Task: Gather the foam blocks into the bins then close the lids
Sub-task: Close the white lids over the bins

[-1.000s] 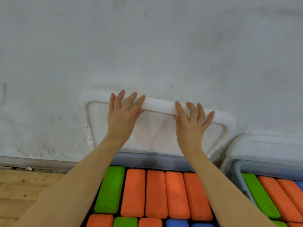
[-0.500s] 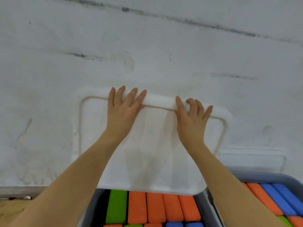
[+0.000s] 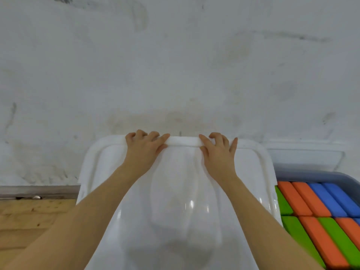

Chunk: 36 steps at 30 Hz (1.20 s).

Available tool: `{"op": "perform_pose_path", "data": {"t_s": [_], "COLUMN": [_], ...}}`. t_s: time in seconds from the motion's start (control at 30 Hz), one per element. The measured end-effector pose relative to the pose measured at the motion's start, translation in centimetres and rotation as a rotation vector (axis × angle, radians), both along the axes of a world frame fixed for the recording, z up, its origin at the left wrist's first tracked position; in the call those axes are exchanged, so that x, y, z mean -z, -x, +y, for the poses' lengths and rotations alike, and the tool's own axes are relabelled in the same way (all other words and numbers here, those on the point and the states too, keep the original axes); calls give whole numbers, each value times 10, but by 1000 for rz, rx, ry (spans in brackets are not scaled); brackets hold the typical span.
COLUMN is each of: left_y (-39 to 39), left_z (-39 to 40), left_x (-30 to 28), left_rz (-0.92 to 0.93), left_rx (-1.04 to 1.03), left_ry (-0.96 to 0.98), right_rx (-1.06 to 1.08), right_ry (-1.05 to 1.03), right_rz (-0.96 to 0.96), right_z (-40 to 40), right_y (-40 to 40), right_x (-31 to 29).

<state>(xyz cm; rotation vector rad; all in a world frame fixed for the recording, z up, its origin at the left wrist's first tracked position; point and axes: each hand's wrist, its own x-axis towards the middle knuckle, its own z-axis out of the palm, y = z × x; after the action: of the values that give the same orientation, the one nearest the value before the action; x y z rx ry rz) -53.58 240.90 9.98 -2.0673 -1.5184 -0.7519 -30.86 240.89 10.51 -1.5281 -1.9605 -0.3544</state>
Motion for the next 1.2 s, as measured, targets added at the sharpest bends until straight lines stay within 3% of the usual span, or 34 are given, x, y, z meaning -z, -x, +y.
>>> {"op": "perform_pose_path", "data": {"t_s": [0.23, 0.5, 0.8, 1.2], "left_y": [-28, -41, -48, -36], "left_z": [3, 15, -47, -39], "left_x": [76, 117, 132, 142], "left_rz": [-88, -228, -96, -115], "left_rx": [-92, -221, -299, -255], "left_ry": [383, 562, 835, 907], "right_rx": [27, -23, 40, 56], "right_ry": [416, 767, 836, 842], "right_rz": [3, -104, -151, -170], "right_z": [-2, -28, -41, -27], "right_y": [-15, -24, 0, 6], "right_x": [69, 136, 145, 153]}}
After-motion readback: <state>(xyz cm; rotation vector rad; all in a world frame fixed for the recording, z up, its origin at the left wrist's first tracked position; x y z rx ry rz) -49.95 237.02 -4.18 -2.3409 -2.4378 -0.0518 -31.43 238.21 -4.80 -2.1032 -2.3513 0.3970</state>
